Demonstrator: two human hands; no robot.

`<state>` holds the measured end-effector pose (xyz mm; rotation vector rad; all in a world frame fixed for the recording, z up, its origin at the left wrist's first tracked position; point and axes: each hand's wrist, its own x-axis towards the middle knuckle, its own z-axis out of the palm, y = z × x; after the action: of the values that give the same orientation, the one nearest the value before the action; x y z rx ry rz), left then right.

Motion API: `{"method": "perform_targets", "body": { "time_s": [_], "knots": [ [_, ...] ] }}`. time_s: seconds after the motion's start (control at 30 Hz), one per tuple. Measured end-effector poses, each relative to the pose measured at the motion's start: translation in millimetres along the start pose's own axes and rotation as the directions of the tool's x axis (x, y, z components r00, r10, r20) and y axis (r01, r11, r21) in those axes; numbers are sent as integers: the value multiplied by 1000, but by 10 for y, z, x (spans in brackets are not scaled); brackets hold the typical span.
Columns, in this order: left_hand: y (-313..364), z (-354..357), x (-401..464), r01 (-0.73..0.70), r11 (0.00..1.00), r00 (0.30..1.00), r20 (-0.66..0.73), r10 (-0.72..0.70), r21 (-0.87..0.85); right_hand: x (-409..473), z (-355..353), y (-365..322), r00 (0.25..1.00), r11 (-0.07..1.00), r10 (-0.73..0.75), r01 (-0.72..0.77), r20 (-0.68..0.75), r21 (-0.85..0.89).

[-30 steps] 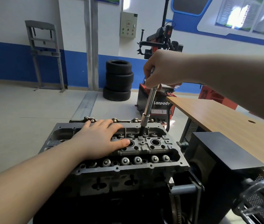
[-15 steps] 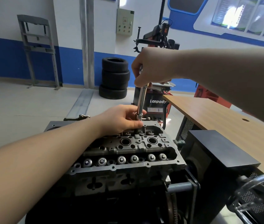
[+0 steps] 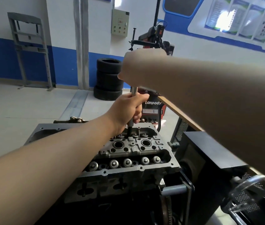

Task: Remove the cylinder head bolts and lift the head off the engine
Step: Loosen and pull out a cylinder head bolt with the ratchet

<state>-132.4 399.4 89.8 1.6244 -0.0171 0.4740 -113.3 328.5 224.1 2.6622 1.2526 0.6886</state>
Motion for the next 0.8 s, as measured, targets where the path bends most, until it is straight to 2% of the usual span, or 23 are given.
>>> {"method": "perform_targets", "body": {
  "time_s": [0.07,0.13,0.33,0.4,0.47,0.53,0.63,0.7,0.8],
  "knots": [
    [-43,-5,10,1,999,1000,10,0,-43,19,64,2,981,999,45,-47,-187,-6],
    [-66,-25,16,5,998,999,55,-1,-66,-40,158,45,951,999,41,-38,-308,16],
    [-131,-66,1,11,999,994,105,-5,-50,-88,307,336,870,929,-157,291,-468,230],
    [-120,-93,-20,28,995,988,154,-13,-95,-97,330,356,860,891,-165,340,-484,300],
    [-88,-161,-46,67,987,972,233,-32,-146,-77,341,354,875,887,-148,324,-461,330],
    [-54,-268,-77,142,957,945,323,-54,-254,-40,332,333,901,924,-139,268,-410,274],
    [-47,-376,-91,232,903,917,391,-79,-361,17,273,315,953,984,-18,71,-302,166],
    [-58,-381,-75,177,944,939,334,-77,-280,37,247,302,967,991,64,-32,-247,132],
    [-50,-388,-60,54,992,967,256,-22,-118,9,274,291,953,992,66,-31,-295,122]
  ]
}}
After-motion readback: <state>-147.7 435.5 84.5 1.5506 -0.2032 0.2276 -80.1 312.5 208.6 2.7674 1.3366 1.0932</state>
